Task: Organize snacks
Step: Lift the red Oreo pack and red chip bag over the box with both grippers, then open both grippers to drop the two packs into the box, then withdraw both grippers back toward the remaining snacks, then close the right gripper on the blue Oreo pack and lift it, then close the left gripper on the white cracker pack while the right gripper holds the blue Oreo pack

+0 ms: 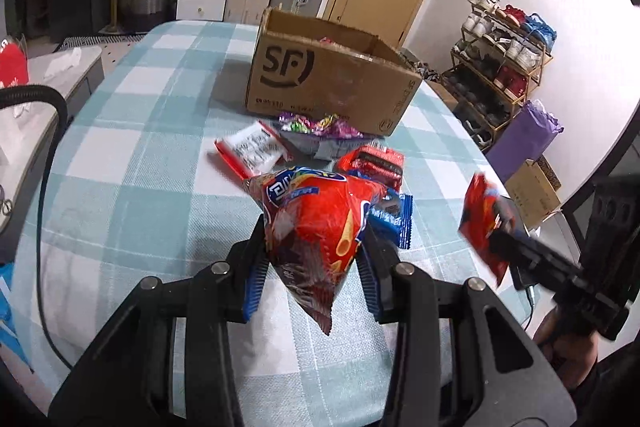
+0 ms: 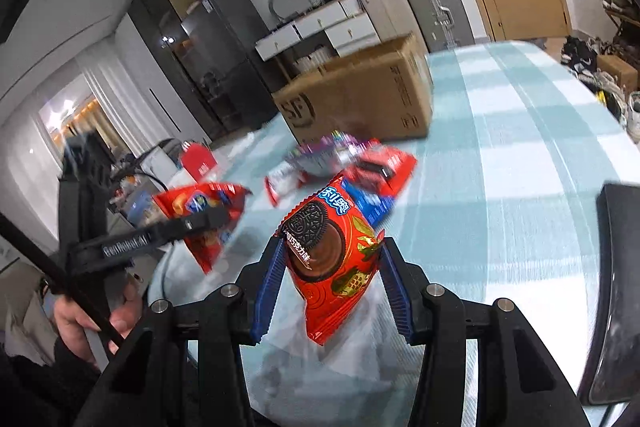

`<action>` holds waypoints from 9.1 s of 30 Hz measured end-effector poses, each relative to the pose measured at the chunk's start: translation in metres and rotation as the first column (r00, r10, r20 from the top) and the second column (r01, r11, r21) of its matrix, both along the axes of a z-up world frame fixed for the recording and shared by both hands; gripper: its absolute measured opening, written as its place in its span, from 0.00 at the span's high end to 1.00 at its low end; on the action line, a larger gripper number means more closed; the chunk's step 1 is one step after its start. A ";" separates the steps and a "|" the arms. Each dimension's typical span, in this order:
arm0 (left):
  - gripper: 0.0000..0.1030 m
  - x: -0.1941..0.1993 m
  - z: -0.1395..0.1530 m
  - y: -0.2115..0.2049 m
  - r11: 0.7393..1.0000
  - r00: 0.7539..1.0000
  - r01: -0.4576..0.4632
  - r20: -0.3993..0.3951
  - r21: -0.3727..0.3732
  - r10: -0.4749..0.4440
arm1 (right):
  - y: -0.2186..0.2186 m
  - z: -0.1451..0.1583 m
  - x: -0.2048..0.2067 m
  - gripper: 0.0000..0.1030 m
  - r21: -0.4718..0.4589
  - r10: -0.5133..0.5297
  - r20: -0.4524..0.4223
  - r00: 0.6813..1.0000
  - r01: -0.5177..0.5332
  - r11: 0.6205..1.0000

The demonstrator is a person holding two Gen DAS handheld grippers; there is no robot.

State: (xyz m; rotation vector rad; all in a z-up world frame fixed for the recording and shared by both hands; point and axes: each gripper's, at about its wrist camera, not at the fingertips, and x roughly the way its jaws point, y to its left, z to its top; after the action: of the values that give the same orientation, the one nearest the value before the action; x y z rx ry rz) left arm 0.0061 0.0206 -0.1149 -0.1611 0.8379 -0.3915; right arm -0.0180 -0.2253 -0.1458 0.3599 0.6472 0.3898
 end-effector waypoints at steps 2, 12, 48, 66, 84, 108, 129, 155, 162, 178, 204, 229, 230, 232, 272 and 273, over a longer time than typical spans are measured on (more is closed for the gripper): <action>0.64 0.001 0.009 0.006 1.000 1.000 0.012 0.001 -0.028 -0.012 | 0.002 0.014 0.002 0.53 -0.004 0.002 0.031 1.000 -0.002 1.000; 0.64 0.005 0.073 0.015 0.995 0.991 0.082 0.108 -0.058 -0.075 | 0.003 0.102 0.039 0.53 0.025 0.068 0.139 0.988 -0.073 0.997; 0.64 0.249 0.150 -0.079 0.986 0.992 0.086 0.083 0.141 -0.099 | -0.006 0.208 0.253 0.53 -0.019 0.044 0.131 0.990 -0.042 0.999; 0.64 0.332 0.060 -0.102 0.972 0.990 0.139 -0.052 0.190 -0.131 | 0.000 0.112 0.328 0.53 -0.205 0.040 -0.068 0.997 -0.053 0.977; 0.27 0.306 0.078 -0.101 0.961 0.996 0.077 0.028 0.266 -0.088 | -0.001 0.113 0.315 0.38 -0.241 0.035 -0.036 0.999 -0.042 0.970; 0.21 0.165 0.145 -0.072 0.963 0.976 -0.024 0.215 0.270 -0.035 | 0.002 0.165 0.203 0.23 -0.245 0.047 0.118 0.992 -0.017 0.969; 0.01 0.031 0.135 -0.042 0.973 0.930 -0.149 0.359 0.177 0.077 | 0.035 0.177 0.085 0.02 -0.359 0.065 0.328 0.942 0.061 0.931; 0.01 0.024 -0.010 -0.027 0.974 0.961 -0.131 0.264 0.183 0.080 | 0.033 0.023 0.075 0.01 -0.254 0.076 0.093 0.993 -0.050 0.966; 0.01 0.029 -0.030 -0.012 0.981 0.973 -0.130 0.211 0.143 0.098 | 0.036 -0.009 0.095 0.01 -0.193 0.102 -0.022 0.995 -0.104 0.976; 0.01 0.030 -0.049 0.000 0.988 0.983 -0.128 0.143 0.091 0.114 | 0.057 -0.031 0.109 0.13 -0.234 0.133 -0.096 0.986 -0.153 0.960; 0.01 0.041 -0.056 0.002 0.987 0.986 -0.135 0.109 0.088 0.126 | 0.070 -0.042 0.121 0.56 -0.275 0.145 -0.141 0.979 -0.180 0.944; 0.03 0.081 -0.041 -0.007 0.967 0.989 -0.051 0.150 0.250 0.014 | 0.049 -0.019 0.099 0.57 -0.243 0.098 -0.008 0.995 -0.097 0.965; 0.03 0.088 -0.041 -0.009 0.963 0.989 -0.027 0.145 0.269 -0.012 | 0.049 -0.019 0.099 0.57 -0.241 0.101 -0.007 0.995 -0.100 0.965; 0.03 0.104 -0.043 -0.011 0.957 0.993 0.022 0.104 0.289 -0.055 | 0.046 -0.019 0.098 0.57 -0.227 0.101 -0.001 0.995 -0.098 0.969; 0.61 0.092 -0.023 -0.036 0.911 0.983 0.156 0.031 0.381 -0.181 | 0.032 -0.020 0.102 0.57 -0.144 0.068 -0.016 0.998 -0.069 0.987; 0.61 0.085 -0.018 -0.035 0.918 0.983 0.155 0.033 0.364 -0.179 | 0.032 -0.020 0.101 0.57 -0.148 0.064 -0.014 0.998 -0.065 0.987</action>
State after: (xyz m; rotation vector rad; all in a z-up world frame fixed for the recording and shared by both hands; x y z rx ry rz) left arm 0.0914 -0.0148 -0.1325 0.2662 0.8468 -0.3943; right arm 0.0833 -0.1929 -0.1658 0.1996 0.6932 0.3992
